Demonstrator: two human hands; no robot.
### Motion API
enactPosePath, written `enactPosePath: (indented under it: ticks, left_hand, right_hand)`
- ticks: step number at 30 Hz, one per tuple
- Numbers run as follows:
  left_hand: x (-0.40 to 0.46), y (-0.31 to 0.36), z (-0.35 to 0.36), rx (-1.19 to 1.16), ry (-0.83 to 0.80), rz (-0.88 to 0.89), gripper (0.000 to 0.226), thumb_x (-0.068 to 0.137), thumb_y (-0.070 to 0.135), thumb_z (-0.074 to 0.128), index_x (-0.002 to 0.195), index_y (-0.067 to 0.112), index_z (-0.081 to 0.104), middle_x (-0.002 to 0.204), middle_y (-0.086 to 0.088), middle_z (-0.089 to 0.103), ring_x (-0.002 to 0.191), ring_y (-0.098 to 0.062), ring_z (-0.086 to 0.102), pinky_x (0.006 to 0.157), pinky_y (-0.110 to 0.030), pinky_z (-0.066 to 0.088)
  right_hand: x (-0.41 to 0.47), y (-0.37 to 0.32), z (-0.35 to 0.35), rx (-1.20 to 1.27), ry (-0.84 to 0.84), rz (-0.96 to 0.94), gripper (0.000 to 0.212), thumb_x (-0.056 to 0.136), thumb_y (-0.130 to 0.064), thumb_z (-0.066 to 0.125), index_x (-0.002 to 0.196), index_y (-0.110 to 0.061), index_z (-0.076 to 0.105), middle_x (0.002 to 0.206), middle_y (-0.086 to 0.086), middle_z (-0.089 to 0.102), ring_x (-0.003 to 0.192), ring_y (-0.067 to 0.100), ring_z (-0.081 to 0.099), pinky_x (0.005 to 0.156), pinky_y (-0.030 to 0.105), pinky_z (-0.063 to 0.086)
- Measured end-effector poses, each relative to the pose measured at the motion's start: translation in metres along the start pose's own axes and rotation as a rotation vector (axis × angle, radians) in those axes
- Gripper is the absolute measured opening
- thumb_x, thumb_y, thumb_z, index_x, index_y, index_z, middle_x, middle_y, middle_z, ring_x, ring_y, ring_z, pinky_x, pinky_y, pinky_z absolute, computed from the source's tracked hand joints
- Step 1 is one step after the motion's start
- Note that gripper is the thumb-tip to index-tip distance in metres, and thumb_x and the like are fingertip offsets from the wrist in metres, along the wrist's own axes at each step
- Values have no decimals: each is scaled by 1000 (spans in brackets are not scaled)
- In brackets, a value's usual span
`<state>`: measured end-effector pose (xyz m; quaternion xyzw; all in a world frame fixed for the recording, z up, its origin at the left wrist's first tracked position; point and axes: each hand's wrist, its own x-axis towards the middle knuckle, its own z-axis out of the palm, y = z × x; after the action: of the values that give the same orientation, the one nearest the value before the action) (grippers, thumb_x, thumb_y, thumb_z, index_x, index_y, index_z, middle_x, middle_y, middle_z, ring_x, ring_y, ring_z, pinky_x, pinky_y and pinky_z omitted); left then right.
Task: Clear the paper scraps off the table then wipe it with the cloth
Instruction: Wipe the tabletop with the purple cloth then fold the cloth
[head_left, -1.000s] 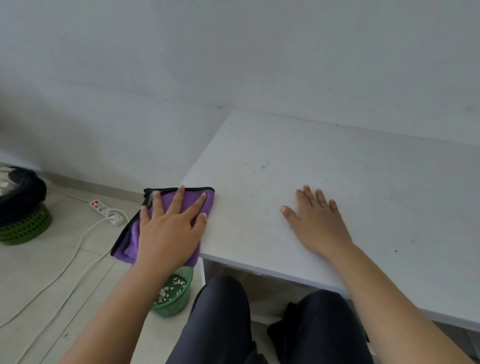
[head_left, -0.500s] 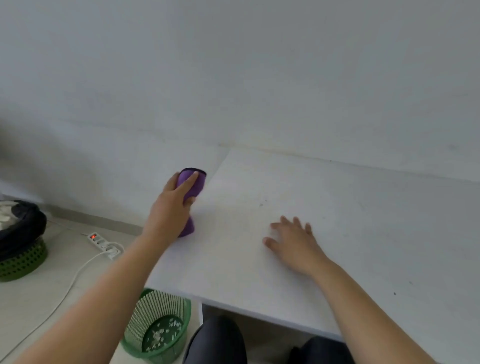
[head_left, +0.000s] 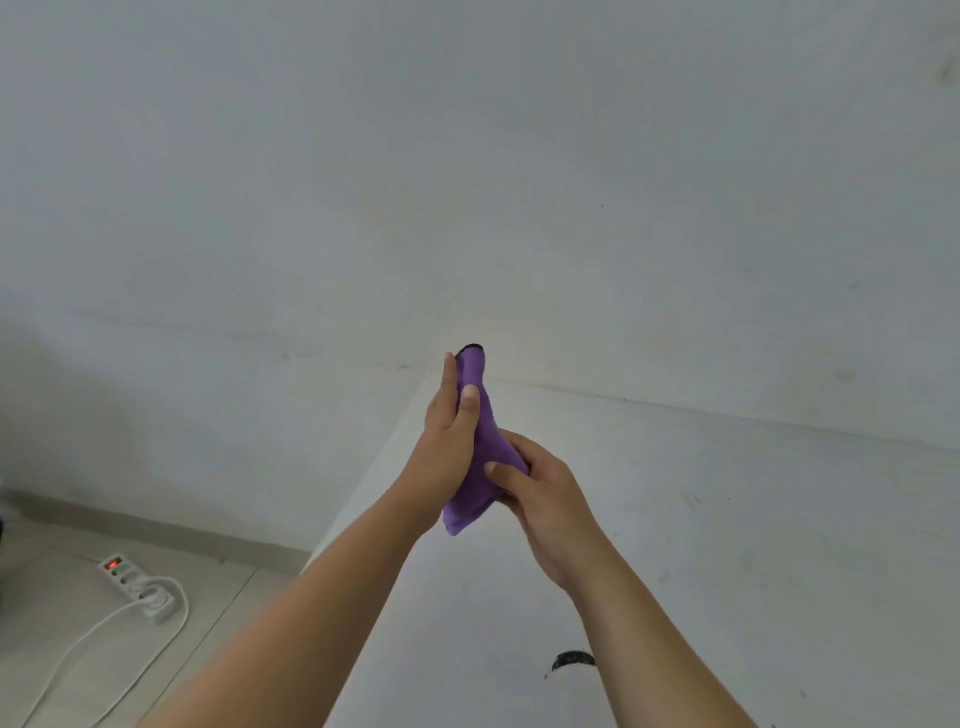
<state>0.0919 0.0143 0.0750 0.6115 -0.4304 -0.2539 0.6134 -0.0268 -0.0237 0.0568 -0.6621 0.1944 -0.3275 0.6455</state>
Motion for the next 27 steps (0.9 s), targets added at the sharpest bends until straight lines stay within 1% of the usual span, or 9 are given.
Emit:
enactPosePath:
  ticks: [4, 8, 12, 15, 17, 19, 22, 26, 27]
  left_hand:
    - [18, 7, -10, -106, -123, -2, 54, 89, 65, 28, 139, 60, 8, 146, 24, 25, 128, 3, 24, 108, -27, 17]
    - [46, 1, -22, -120, -383, -75, 87, 66, 85, 43, 140, 57, 7, 148, 7, 37, 134, -7, 37, 113, -31, 21]
    - [62, -4, -21, -301, -498, -123, 71, 79, 38, 67, 140, 45, 31, 133, 6, 55, 116, -11, 59, 93, -29, 51]
    - [80, -10, -28, -459, -380, -120, 66, 79, 11, 71, 132, 38, 43, 116, -13, 63, 99, -25, 65, 81, -38, 55]
    - [94, -12, -32, -492, -301, -80, 48, 85, 5, 63, 124, 29, 49, 102, -14, 63, 86, -21, 63, 77, -33, 55]
    - [109, -13, -34, -425, -279, -35, 27, 92, 2, 52, 111, 19, 60, 99, -8, 61, 81, -15, 59, 75, -25, 54]
    - [133, -17, -37, -102, -232, -10, 31, 96, 4, 47, 106, 23, 69, 108, -2, 64, 93, -11, 61, 87, -24, 51]
    - [166, -32, -45, 387, -198, 23, 38, 91, 15, 57, 126, 31, 57, 120, -1, 54, 103, -13, 56, 93, -23, 44]
    - [174, -37, -46, 445, -221, 16, 45, 89, 17, 62, 131, 29, 52, 124, 0, 48, 104, -12, 53, 93, -21, 43]
  right_hand:
    - [21, -22, -25, -110, 76, -57, 33, 88, 2, 47, 98, -19, 71, 97, 4, 72, 91, 20, 65, 84, 37, 51]
    - [45, -55, -52, -166, 12, -12, 38, 84, 8, 45, 83, -19, 72, 71, 6, 54, 62, 12, 45, 59, 24, 35]
    - [72, -79, -74, -199, -10, 6, 38, 87, 5, 46, 99, -24, 67, 75, 7, 50, 64, 13, 44, 60, 22, 39]
    - [95, -85, -93, -286, 142, -49, 44, 92, -3, 49, 110, -43, 55, 75, 6, 48, 65, 15, 47, 60, 26, 44]
    - [113, -79, -102, -326, 169, -99, 45, 96, -7, 47, 111, -48, 53, 81, 4, 51, 73, 17, 50, 68, 28, 46]
    - [131, -65, -104, -513, 205, -171, 41, 96, -4, 42, 101, -41, 61, 87, -4, 57, 82, 13, 53, 77, 23, 43]
    - [156, -43, -102, -728, 233, -172, 46, 95, -2, 37, 80, -29, 71, 104, -6, 64, 98, 9, 55, 79, 9, 37]
    - [182, -9, -103, -802, 141, -106, 23, 90, -14, 56, 106, -28, 66, 113, -2, 48, 100, 9, 50, 82, 12, 36]
    - [189, 1, -103, -832, 105, -96, 30, 88, -15, 61, 115, -26, 62, 115, -3, 43, 101, 8, 49, 87, 13, 36]
